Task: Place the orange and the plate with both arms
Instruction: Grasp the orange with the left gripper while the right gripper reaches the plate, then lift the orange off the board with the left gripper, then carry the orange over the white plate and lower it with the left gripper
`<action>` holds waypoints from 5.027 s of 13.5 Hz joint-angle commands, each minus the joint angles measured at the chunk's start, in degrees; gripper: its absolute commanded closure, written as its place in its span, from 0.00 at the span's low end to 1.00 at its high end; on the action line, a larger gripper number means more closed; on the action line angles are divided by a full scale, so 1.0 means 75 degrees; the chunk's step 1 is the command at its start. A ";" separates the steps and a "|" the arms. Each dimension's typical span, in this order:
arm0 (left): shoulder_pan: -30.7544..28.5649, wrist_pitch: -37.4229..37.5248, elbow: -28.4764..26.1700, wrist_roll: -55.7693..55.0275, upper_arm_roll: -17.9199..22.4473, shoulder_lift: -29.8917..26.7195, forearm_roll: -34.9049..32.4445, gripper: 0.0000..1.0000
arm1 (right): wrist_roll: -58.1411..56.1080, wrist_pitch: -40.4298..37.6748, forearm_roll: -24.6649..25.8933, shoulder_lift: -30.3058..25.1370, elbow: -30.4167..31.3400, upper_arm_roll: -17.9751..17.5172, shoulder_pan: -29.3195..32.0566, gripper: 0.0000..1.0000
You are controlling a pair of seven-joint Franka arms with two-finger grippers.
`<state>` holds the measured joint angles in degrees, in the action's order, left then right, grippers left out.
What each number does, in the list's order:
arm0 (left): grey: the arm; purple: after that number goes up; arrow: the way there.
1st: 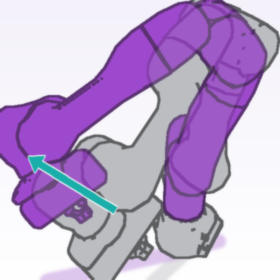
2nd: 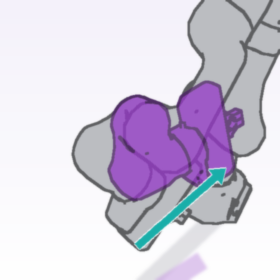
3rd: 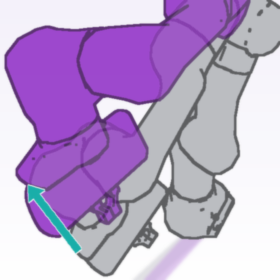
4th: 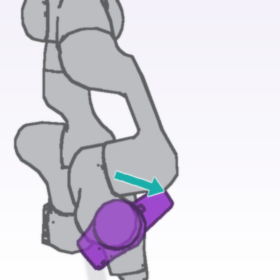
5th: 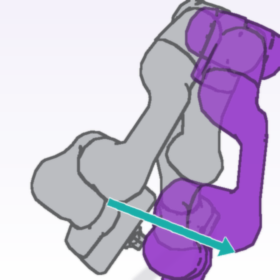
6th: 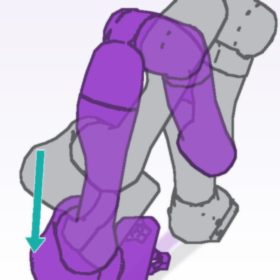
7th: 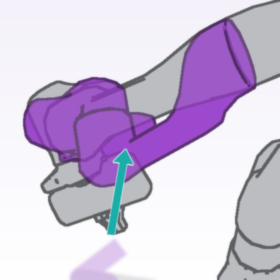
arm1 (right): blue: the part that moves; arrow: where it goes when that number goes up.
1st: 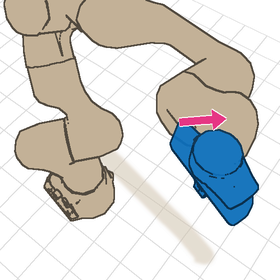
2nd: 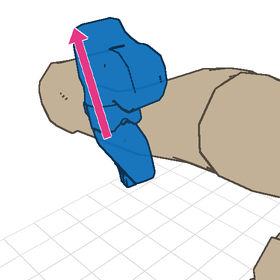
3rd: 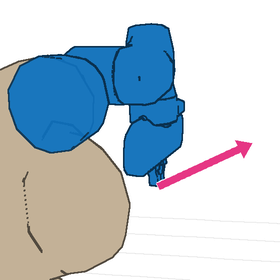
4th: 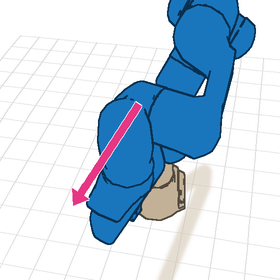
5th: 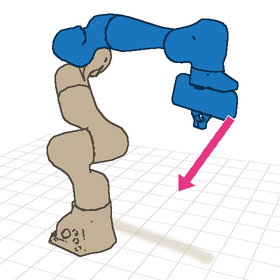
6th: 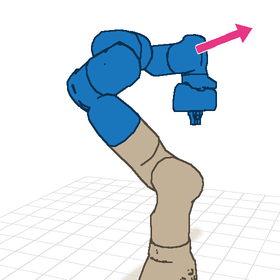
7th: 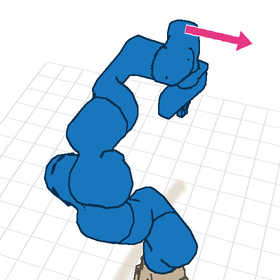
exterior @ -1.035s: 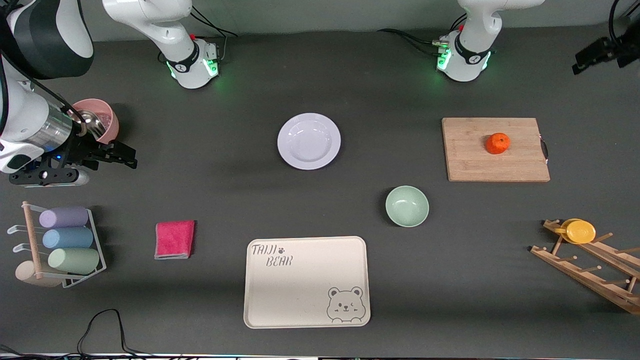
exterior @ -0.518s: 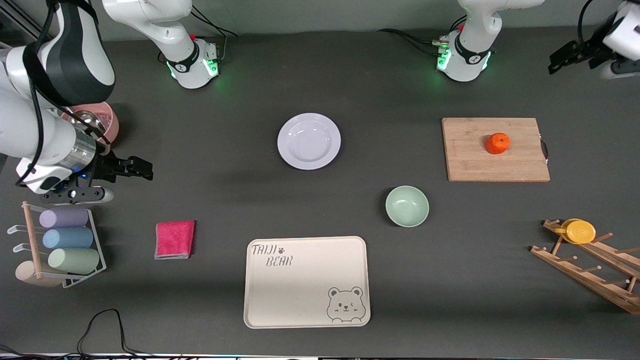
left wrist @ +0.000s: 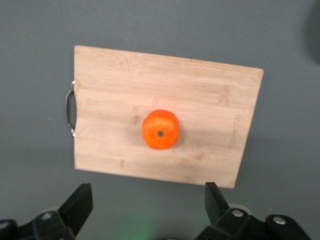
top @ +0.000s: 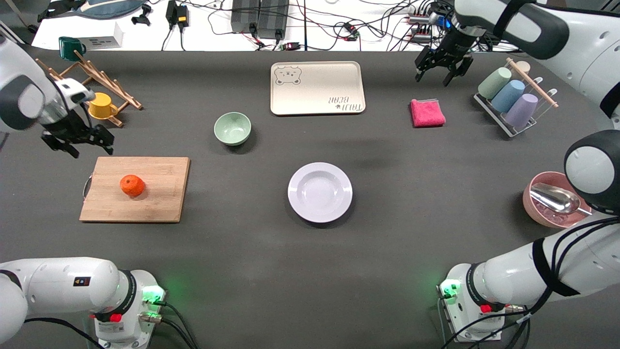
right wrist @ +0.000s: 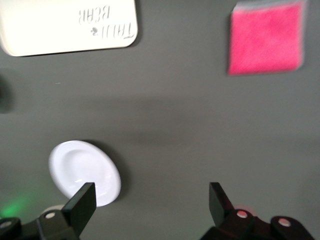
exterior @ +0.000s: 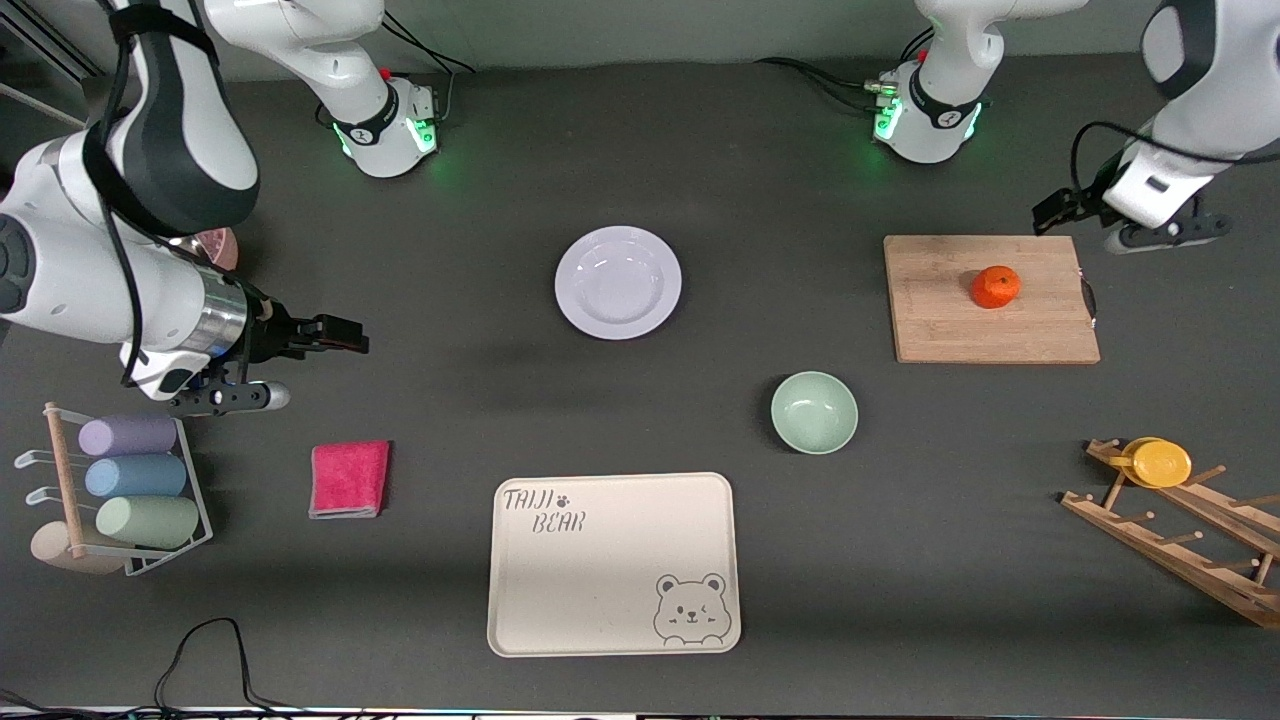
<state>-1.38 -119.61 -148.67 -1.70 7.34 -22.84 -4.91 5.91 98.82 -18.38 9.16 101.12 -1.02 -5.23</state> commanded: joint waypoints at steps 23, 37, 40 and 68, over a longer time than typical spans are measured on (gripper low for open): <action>-0.0378 -0.5931 -0.2783 0.0308 -0.0030 0.1979 -0.0095 0.02 | -0.5965 0.2023 -0.7999 0.1240 0.4072 0.0394 -0.1363 0.00; -0.0378 -0.5546 -0.2409 0.0284 -0.0018 0.1980 -0.0071 1.00 | -0.7992 0.2012 -0.8178 0.1239 0.4822 0.0405 -0.1635 0.00; -0.0366 -0.3875 -0.1462 0.0332 -0.0030 0.1641 -0.0071 1.00 | -0.8076 0.2372 -0.8178 0.1357 0.4752 0.0382 -0.1669 0.00; 0.3626 0.1186 0.8631 -0.9086 -0.4413 0.6875 0.0048 1.00 | -0.8534 0.2996 -0.8739 0.1427 0.4752 0.0359 -0.2091 0.00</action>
<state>20.96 -108.42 -86.96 -63.08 -26.33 24.78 -1.60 -56.48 120.35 -80.77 19.74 136.57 1.48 -19.45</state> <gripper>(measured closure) 0.348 0.000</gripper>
